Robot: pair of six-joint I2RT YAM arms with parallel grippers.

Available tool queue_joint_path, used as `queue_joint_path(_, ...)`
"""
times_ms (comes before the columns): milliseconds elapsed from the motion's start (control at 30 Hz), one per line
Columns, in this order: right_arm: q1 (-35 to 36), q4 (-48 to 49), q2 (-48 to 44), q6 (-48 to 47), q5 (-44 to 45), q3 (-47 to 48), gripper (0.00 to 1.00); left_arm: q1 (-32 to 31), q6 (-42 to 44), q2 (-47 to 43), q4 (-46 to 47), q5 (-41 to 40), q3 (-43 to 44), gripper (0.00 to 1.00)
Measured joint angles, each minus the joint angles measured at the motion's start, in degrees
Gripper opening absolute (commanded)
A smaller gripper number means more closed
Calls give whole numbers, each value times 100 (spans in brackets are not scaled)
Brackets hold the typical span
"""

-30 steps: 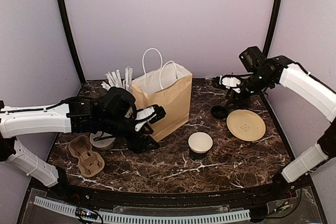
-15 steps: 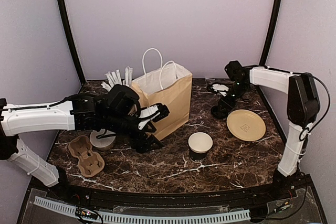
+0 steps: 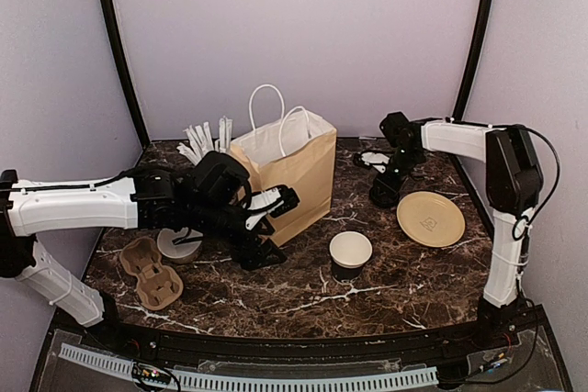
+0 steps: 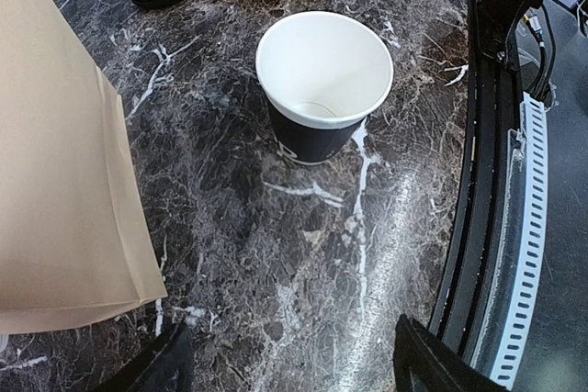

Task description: Pack the takeout coffee

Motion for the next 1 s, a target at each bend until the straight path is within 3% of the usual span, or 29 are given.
queue_joint_path(233, 92, -101, 256, -17, 70, 9, 28, 0, 9, 96, 0, -2, 0, 76)
queue_joint_path(1000, 221, -162, 313, 59, 404, -72, 3, 0, 28, 131, -2, -28, 0, 76)
